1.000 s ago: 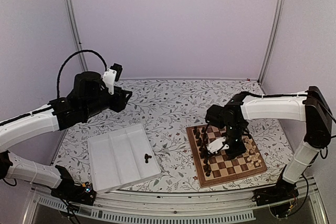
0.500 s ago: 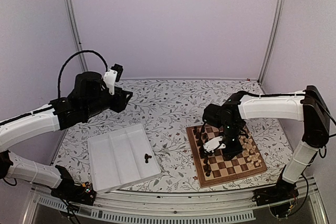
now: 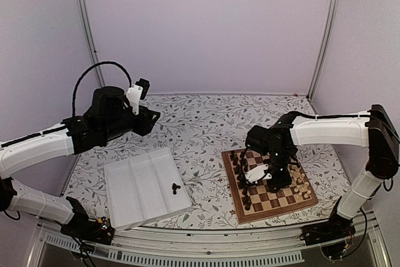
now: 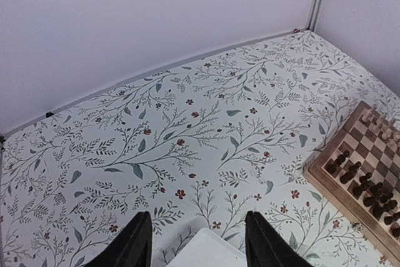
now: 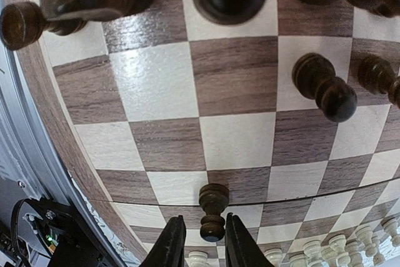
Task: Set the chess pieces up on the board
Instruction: Place the chess piece on the chessboard.
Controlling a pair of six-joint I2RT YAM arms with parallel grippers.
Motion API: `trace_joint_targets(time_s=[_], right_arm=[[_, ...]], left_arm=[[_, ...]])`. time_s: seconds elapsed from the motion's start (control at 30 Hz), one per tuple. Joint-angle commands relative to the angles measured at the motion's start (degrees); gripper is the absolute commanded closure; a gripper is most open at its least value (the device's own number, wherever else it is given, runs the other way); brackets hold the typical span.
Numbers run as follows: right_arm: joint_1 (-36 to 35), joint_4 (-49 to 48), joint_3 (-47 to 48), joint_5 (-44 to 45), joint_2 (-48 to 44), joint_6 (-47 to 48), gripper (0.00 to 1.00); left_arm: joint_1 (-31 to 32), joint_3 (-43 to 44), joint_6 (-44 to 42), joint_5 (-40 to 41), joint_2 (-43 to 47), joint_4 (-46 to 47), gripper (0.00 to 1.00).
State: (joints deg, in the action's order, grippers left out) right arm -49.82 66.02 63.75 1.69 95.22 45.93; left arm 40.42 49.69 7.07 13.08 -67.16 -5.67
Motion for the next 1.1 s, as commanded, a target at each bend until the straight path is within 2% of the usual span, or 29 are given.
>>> trace_joint_targets(time_s=[0.0,0.17,0.27,0.57,1.07], right_arm=[[-0.2,-1.8,-0.1,0.3,-1.0,-0.3,0.78],[-0.1,-2.1,0.6,0.1,-0.1,-0.2,0.91],[-0.2,-1.6,2.3,-0.8,0.4,-0.3,0.93],[-0.7,0.2,8.6,-5.8,2.2,-0.6,0.94],[-2.8,-0.2,11.2,-7.7,5.1,-1.2,0.93]], left_arm=[[-0.9,-0.5,-0.1,-0.7,-0.3,0.0,0.47],[-0.8,-0.5,-0.1,-1.0,-0.3,0.1,0.48],[-0.9,-0.4,-0.1,-1.3,-0.4,0.1,0.48],[-0.9,-0.3,0.1,-2.0,-0.3,-0.2,0.48],[-0.9,-0.3,0.0,-1.7,-0.2,-0.6,0.48]])
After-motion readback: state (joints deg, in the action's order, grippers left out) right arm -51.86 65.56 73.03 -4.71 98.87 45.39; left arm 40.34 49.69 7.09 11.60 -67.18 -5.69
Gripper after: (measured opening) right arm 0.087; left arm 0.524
